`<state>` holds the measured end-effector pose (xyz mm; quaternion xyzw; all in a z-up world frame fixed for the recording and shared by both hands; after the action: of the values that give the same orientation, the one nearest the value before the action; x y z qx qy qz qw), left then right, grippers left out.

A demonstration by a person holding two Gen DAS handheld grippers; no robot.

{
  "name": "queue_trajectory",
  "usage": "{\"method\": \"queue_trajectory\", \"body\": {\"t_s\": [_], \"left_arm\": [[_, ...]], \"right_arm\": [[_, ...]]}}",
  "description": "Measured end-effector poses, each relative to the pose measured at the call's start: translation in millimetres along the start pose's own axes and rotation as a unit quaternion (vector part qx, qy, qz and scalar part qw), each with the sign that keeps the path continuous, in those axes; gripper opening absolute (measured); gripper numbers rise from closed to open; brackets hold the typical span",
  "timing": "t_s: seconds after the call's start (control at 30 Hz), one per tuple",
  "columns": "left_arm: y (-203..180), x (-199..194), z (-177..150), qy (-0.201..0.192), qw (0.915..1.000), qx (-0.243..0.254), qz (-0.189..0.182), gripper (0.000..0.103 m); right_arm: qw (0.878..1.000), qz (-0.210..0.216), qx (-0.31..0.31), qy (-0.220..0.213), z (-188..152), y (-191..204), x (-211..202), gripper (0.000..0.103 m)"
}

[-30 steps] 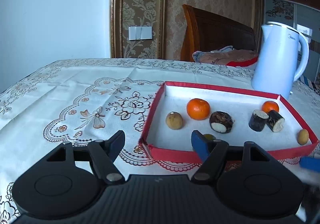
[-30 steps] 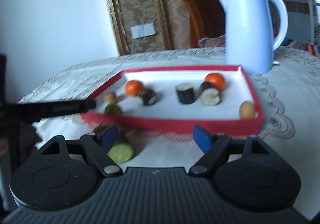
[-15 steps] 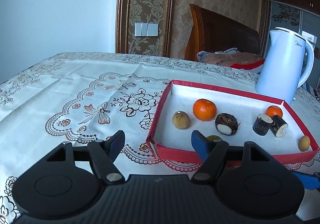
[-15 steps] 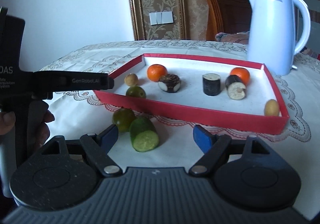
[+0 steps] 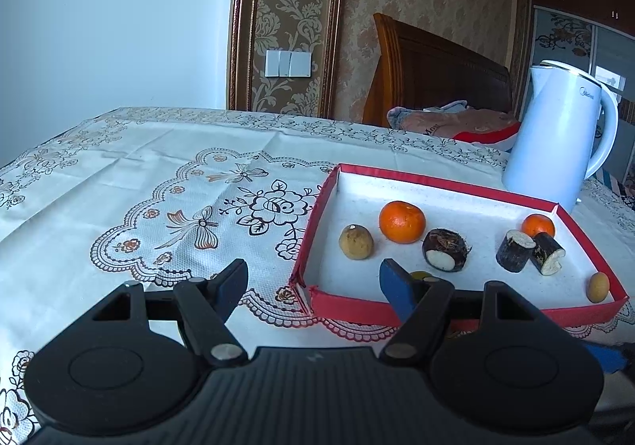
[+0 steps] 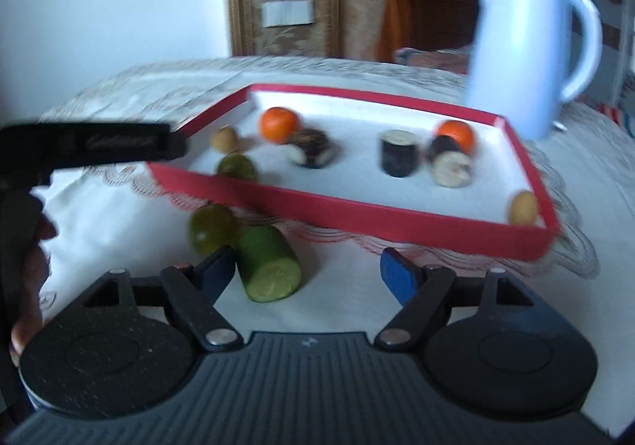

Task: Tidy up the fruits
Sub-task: 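Withdraw both grippers from the tray toward the remaining fruits, then grasp the green cucumber piece with the right gripper while the left gripper grasps the dark green fruit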

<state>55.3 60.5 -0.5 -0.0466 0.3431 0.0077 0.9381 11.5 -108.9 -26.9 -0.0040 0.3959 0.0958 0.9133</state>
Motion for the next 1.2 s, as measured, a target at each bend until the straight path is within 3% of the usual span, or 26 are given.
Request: {"method": "queue_trajectory", "body": {"t_s": [0.1,0.23,0.33,0.7,0.83,1.0,1.2], "left_arm": [[-2,-3,-3,0.0,0.9999,0.009,-0.012,0.073],[-9,-6,-9,0.01,0.9988,0.032,-0.035,0.073],[-18,-4,-13,0.022,0.997,0.053,-0.052,0.073],[-38,-3,-24,0.021,0.9934,0.103,-0.045,0.08],[-37,-17,-22,-0.007,0.991,0.099,-0.089,0.08],[-50,-5,-27,0.021,0.9893,0.132,-0.059,0.081],[-52,12,-29,0.055,0.9889,0.134,-0.032,0.081]], "right_arm": [[0.999,-0.007,0.037,-0.015,-2,-16,-10,0.082],[0.998,-0.046,0.04,-0.032,-7,-28,-19,0.082],[0.997,-0.047,0.054,-0.041,-11,-37,-25,0.083],[0.996,-0.039,0.064,-0.044,-16,-50,-22,0.085],[0.993,-0.028,0.095,-0.058,-18,-60,-25,0.085],[0.991,-0.026,0.115,-0.062,-21,-69,-27,0.085],[0.991,-0.028,0.113,-0.059,-23,-70,-27,0.085]]}}
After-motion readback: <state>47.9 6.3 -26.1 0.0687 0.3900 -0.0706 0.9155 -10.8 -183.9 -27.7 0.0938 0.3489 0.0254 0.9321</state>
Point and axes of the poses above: each gripper's, at about its wrist camera, not at the fingertips, and x roughly the way its jaws point, y to its left, z to its top, the point moved 3 cm from there along x, roughly the way its jaws point, and after that the axes turned 12 degrees about y, right-handed, at the moved point
